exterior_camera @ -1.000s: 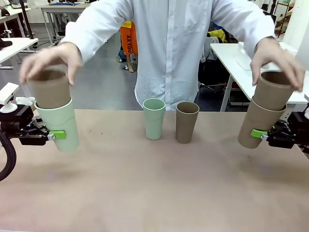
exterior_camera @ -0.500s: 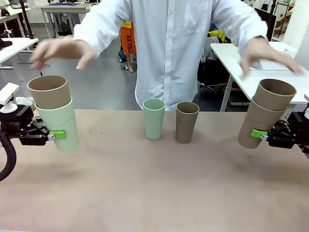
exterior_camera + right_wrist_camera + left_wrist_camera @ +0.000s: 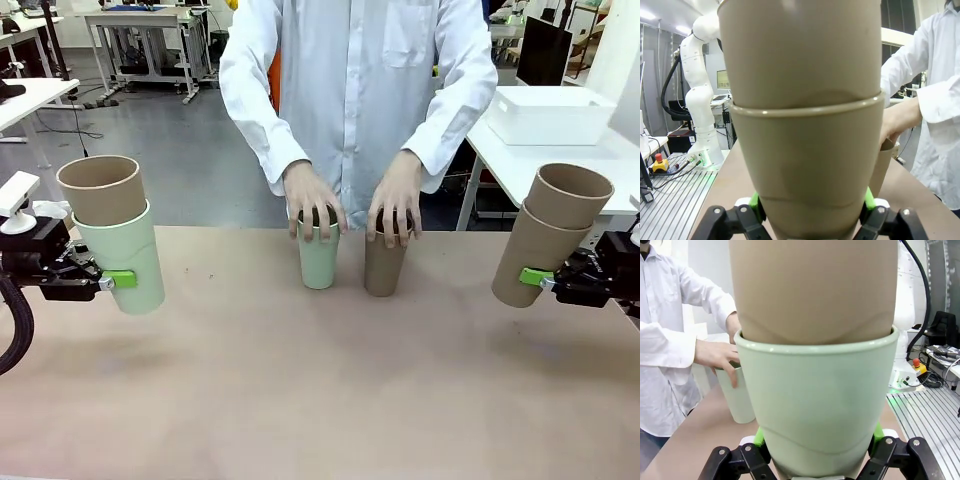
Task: Stack the cups and store them in the basket.
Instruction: Place the stack of Reusable plastic cups into the Pantry Basket.
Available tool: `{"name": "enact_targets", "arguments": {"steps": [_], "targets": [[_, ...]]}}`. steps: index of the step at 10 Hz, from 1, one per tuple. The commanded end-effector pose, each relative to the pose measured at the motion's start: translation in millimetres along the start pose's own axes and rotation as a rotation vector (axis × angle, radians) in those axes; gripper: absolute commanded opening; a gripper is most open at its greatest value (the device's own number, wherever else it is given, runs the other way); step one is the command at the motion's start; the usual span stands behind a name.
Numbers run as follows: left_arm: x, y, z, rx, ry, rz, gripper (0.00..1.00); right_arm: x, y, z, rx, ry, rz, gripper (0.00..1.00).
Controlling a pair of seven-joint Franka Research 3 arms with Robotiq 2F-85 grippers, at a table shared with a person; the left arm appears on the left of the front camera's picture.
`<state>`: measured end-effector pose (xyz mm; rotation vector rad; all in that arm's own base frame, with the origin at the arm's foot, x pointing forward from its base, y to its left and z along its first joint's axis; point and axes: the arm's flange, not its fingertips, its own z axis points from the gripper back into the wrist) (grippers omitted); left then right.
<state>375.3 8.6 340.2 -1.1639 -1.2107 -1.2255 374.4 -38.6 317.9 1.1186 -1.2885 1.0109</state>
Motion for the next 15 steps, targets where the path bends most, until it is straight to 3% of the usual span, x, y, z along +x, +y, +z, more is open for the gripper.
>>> {"name": "enact_targets", "arguments": {"steps": [1,15], "targets": [[3.1,0.6,-0.4,-0.001,-0.003,-0.007,0.85,3.9,-0.1,0.0,-0.002,-0.006,0.007,0.85],[3.1,0.6,-0.4,-0.001,-0.003,-0.007,0.85,3.9,-0.1,0.0,-0.002,-0.006,0.007,0.85]]}}
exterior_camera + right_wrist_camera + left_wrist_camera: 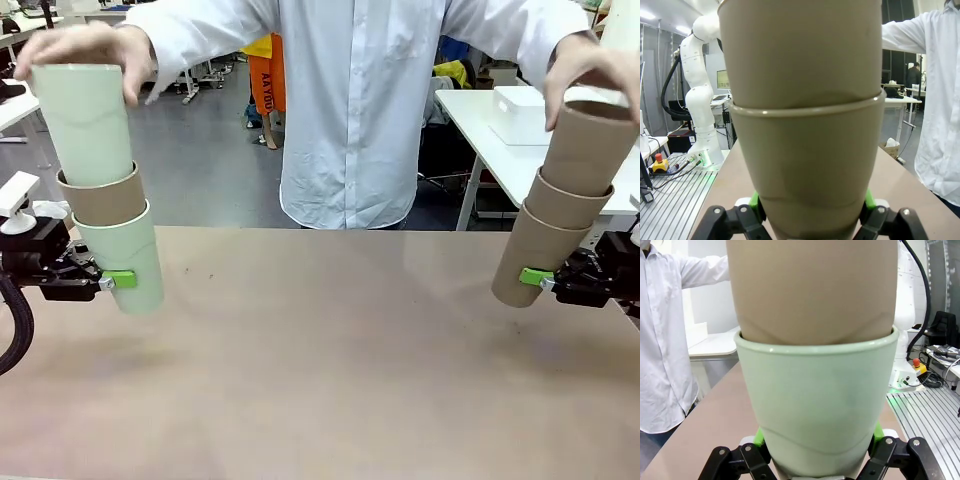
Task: Stack the cups and store them in the basket.
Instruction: Place the stack of Reusable plastic cups into the Pantry Basket.
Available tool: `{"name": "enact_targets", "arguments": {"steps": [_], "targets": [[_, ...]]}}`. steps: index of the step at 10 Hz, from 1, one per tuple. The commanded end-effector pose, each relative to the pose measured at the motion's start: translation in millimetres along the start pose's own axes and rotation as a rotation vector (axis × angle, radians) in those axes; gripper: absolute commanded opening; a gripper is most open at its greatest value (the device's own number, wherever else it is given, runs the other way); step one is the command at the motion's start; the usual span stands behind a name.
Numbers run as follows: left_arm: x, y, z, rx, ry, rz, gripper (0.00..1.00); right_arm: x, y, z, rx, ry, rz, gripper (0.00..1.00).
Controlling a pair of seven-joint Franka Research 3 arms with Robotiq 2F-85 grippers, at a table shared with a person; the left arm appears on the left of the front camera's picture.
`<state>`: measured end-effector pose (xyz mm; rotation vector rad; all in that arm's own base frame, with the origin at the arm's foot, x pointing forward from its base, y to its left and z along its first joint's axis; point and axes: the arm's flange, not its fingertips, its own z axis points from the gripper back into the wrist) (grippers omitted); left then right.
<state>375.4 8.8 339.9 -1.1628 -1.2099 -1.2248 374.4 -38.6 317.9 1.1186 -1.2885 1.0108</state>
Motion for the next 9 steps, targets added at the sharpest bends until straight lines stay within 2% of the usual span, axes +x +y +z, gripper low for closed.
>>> {"name": "enact_targets", "arguments": {"steps": [1,9], "targets": [[3.5,0.5,-0.6,-0.002,-0.004,-0.007,0.85,3.9,-0.1,0.0,-0.002,-0.006,0.007,0.85],[3.5,0.5,-0.6,-0.002,-0.004,-0.007,0.85,3.9,-0.1,0.0,-0.002,-0.006,0.007,0.85]]}}
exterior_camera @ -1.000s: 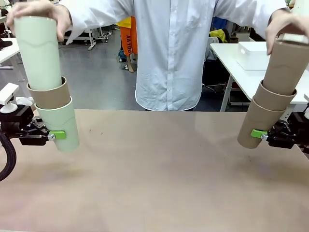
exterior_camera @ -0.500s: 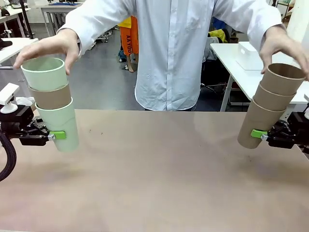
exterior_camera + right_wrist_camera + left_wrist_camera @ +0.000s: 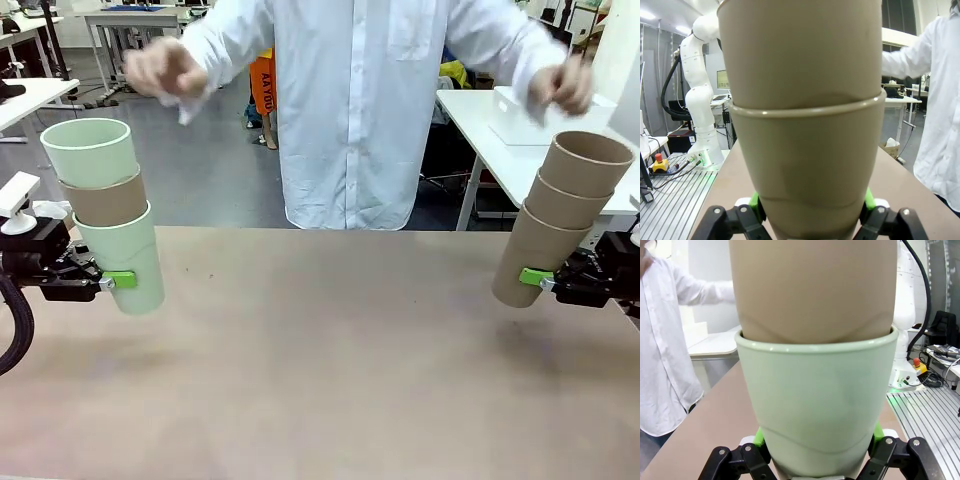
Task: Stack the cups and store them in the basket.
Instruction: Place the stack of Reusable plastic cups into the Pantry Basket.
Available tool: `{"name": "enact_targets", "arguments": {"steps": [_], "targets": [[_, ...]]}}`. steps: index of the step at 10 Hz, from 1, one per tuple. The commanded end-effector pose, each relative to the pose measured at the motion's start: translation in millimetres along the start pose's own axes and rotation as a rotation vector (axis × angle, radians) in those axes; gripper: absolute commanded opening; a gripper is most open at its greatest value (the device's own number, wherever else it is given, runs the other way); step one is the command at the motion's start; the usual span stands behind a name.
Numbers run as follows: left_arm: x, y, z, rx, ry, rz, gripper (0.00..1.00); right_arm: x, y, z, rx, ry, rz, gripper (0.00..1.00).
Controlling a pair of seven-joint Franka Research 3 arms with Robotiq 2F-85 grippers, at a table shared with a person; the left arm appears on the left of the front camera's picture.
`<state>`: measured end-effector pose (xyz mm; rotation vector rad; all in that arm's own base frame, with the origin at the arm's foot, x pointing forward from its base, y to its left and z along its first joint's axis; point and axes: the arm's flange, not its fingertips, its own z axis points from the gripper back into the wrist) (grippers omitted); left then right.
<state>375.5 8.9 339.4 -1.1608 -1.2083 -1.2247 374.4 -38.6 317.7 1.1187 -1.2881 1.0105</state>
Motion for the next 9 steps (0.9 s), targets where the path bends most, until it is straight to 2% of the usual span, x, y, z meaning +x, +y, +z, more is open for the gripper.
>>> {"name": "enact_targets", "arguments": {"steps": [1,9], "targets": [[4.0,0.3,-0.6,-0.003,-0.006,-0.008,0.85,4.1,-0.1,0.0,-0.002,-0.007,0.007,0.85],[4.0,0.3,-0.6,-0.003,-0.006,-0.008,0.85,4.1,-0.1,0.0,-0.002,-0.007,0.007,0.85]]}}
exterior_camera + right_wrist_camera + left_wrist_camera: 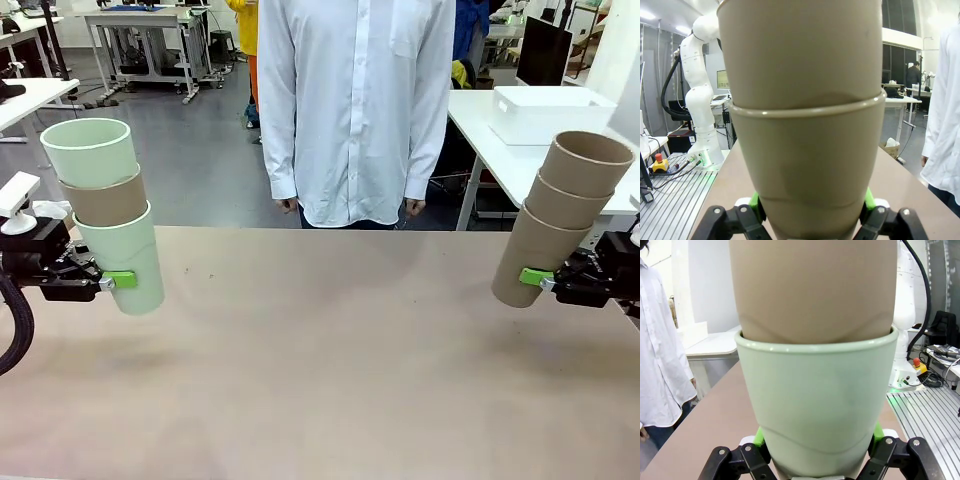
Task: Stack the cups and store them in the basket.
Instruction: Place the stack of Reusable plastic cups into the Pantry Basket.
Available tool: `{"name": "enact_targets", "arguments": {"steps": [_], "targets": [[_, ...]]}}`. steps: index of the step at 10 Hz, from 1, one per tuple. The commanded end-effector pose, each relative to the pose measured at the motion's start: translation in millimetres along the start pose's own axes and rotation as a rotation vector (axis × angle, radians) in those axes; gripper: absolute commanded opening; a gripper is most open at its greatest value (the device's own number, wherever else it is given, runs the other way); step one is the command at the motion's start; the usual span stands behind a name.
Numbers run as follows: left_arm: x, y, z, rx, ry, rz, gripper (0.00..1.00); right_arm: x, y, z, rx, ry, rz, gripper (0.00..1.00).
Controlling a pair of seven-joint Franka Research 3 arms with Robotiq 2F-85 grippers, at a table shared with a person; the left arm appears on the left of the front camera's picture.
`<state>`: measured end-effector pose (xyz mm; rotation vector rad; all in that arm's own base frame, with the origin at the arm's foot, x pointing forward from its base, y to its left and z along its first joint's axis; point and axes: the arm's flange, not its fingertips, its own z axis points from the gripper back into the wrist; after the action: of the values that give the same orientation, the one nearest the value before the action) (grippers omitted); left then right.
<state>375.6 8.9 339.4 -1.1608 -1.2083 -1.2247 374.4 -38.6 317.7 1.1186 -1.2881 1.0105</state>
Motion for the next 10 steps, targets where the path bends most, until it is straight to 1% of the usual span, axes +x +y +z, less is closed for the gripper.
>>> {"name": "enact_targets", "arguments": {"steps": [1,10], "targets": [[4.0,0.3,-0.6,-0.003,-0.006,-0.008,0.85,4.1,-0.1,0.0,-0.001,-0.007,0.007,0.85],[4.0,0.3,-0.6,-0.003,-0.006,-0.008,0.85,4.1,-0.1,0.0,-0.001,-0.007,0.007,0.85]]}}
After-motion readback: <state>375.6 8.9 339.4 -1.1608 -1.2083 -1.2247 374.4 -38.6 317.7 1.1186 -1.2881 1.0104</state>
